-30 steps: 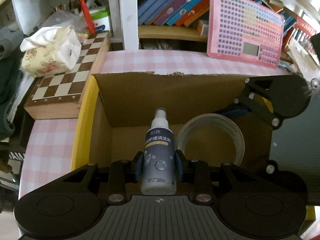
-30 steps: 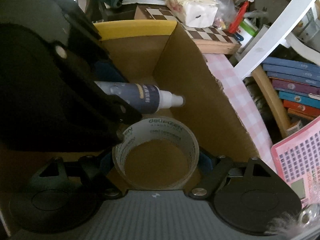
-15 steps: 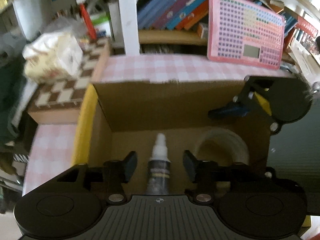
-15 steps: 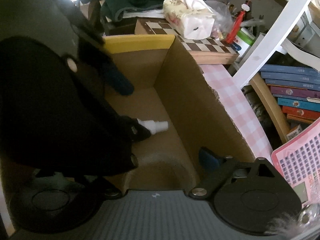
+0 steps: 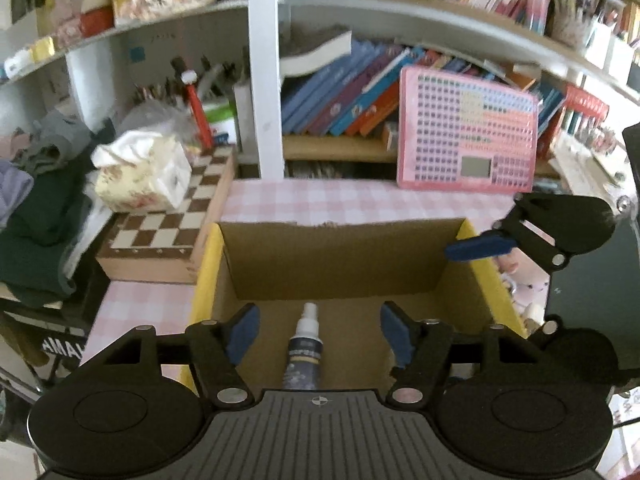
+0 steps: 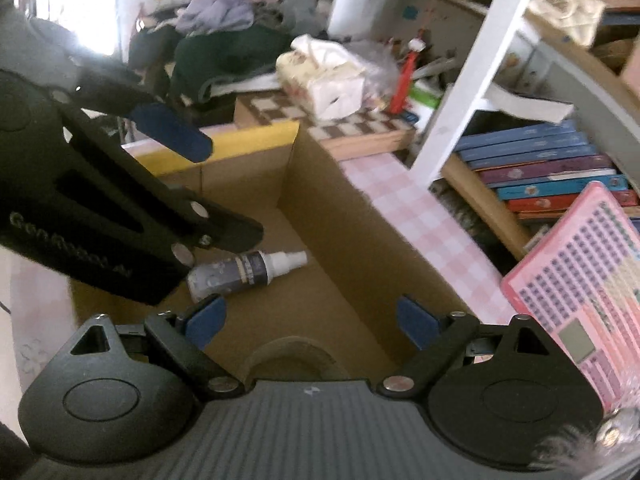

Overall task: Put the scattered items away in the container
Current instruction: 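Lower and open the left tool releasing the bottle while the right tool releases the tape, then withdraw both open tools from the box back over the table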

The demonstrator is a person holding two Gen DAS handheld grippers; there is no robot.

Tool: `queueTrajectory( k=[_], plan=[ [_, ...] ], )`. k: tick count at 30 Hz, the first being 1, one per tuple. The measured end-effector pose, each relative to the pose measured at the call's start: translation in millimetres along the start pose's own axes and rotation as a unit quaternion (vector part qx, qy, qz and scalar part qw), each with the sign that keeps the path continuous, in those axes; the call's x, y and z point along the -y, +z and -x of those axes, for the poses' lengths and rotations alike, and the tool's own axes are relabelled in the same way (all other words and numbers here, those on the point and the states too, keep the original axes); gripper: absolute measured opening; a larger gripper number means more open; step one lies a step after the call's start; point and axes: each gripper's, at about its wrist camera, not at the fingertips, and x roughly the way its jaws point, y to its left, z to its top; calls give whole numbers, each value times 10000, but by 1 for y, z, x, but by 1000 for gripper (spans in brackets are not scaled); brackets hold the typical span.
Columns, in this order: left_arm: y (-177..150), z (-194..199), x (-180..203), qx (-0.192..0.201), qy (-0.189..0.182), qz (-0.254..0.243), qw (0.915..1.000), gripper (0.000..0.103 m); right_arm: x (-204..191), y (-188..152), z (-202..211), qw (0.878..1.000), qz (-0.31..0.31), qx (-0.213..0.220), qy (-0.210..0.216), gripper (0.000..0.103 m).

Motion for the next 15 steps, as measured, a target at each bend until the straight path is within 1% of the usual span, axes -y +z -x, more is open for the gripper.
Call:
queueTrajectory(
  k=[3,7,11,12,13,15],
  plan=[
    [-5,24,-1,288,-70,33,9996,72,-2,-3,25,9995,-92,251,-193,93],
    [-13,57,0,559,-173,41,9983,73,-2,-9,65,9952,-567,682,-404,93],
    [-26,91,5,844,-208,-84,9962,75,-7,-24,109,9858,-1094,1145,-564,93],
    [-30,99,7,914,-210,-108,9955,79,-10,-30,119,9826,-1264,1227,-594,93],
    [-35,106,8,970,-213,-120,9950,81,-13,-35,126,9802,-1395,1265,-611,93],
    [-48,120,10,1019,-223,-135,9944,81,-22,-45,137,9761,-1605,1278,-711,93]
  ],
)
